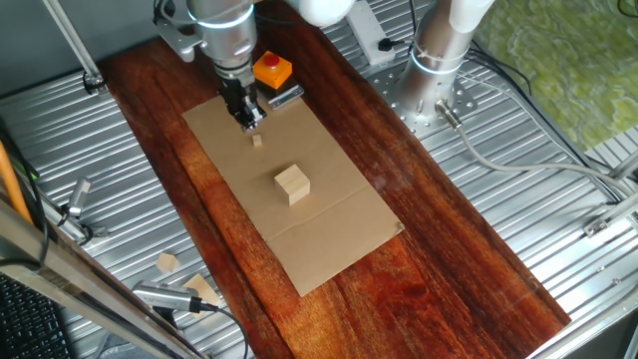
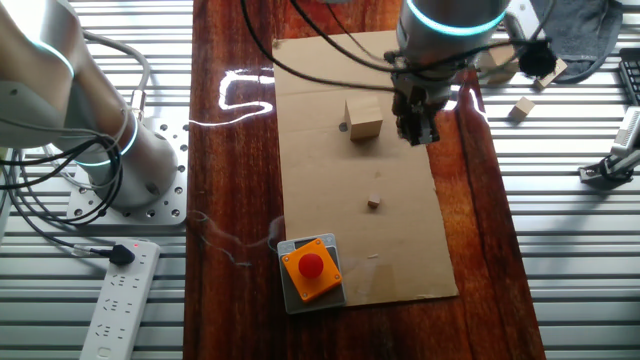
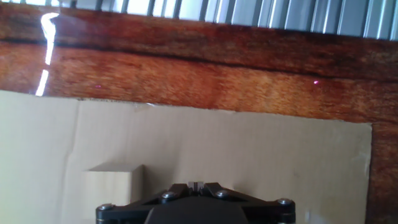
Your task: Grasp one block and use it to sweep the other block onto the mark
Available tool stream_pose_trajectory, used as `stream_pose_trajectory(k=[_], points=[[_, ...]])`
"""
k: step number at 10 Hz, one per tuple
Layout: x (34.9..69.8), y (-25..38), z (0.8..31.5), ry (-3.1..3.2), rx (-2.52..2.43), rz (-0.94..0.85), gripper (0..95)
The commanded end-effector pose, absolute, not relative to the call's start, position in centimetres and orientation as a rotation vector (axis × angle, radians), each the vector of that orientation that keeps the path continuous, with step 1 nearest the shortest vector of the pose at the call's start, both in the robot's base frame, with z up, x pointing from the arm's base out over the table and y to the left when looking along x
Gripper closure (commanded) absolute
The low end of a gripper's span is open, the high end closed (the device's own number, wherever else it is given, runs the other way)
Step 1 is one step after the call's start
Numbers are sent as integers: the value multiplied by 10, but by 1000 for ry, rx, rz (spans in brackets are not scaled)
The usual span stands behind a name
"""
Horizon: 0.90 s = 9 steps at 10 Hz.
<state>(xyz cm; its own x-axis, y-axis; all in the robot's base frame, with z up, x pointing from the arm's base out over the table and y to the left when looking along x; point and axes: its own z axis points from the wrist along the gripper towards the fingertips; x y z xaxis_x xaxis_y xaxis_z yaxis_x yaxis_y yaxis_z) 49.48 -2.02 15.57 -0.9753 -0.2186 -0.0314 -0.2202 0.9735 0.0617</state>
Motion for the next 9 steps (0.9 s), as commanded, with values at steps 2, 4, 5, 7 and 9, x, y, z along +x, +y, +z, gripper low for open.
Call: stream_pose_trajectory(k=[2,4,5,7,9], points=[[487,-62,142,3096,-394,143,950],[480,-86,127,3100,-402,202,950],[479,-91,121,3097,-412,205,950],[479,-94,109,3101,-406,217,950],[479,-92,100,3107,-401,230,950]])
